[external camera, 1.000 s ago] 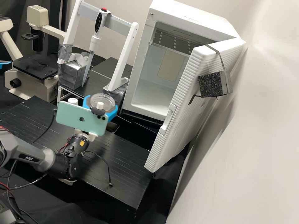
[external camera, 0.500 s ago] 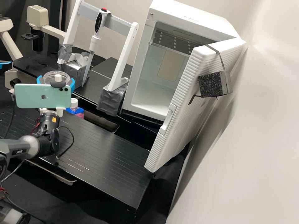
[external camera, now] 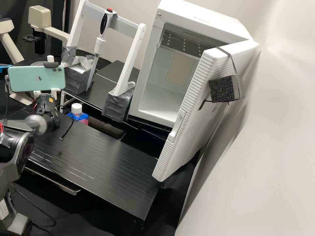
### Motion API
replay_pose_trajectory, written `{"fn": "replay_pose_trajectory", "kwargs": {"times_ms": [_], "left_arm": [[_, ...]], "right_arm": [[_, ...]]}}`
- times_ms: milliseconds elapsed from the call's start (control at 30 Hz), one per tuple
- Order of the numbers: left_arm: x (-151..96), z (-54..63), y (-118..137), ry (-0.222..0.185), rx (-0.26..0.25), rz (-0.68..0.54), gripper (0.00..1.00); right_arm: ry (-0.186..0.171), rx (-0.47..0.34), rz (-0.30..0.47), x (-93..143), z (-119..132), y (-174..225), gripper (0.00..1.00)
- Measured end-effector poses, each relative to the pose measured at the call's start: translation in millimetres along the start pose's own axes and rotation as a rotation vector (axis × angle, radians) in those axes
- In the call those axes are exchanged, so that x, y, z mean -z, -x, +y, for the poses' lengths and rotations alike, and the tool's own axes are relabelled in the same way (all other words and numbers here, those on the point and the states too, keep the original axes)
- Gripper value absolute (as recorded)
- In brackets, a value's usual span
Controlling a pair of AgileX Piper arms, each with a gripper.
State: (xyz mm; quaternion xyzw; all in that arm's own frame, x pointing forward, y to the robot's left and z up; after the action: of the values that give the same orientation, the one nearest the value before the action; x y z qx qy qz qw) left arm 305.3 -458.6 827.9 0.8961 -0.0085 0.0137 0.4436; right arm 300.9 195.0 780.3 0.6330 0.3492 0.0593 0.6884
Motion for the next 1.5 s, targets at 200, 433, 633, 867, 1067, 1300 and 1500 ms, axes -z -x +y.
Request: {"fn": "replay_pose_trajectory", "kwargs": {"times_ms": [200,433,633,867,1067,1300,1500], "left_arm": [[0,0.0,0,0.000,0.000,0.000,1.00],[0,0.0,0,0.000,0.000,0.000,1.00],[0,0.0,0,0.000,0.000,0.000,1.00],[0,0.0,0,0.000,0.000,0.000,1.00],[0,0.0,0,0.000,0.000,0.000,1.00],[0,0.0,0,0.000,0.000,0.000,1.00],[0,0.0,0,0.000,0.000,0.000,1.00]], "right_arm": [[-0.019,0.059,-0.012,-2,-6,-33,0.00],[-0.015,0.113,-0.017,4,-13,-65,0.00],[-0.002,0.137,0.004,11,-15,-91,0.00],[-0.009,0.155,0.001,3,-18,-115,0.00],[0.003,0.169,-0.015,-10,-26,-134,0.00],[0.003,0.189,-0.061,-28,-39,-149,0.00],[0.004,0.190,-0.065,-35,-43,-159,0.00]]}}
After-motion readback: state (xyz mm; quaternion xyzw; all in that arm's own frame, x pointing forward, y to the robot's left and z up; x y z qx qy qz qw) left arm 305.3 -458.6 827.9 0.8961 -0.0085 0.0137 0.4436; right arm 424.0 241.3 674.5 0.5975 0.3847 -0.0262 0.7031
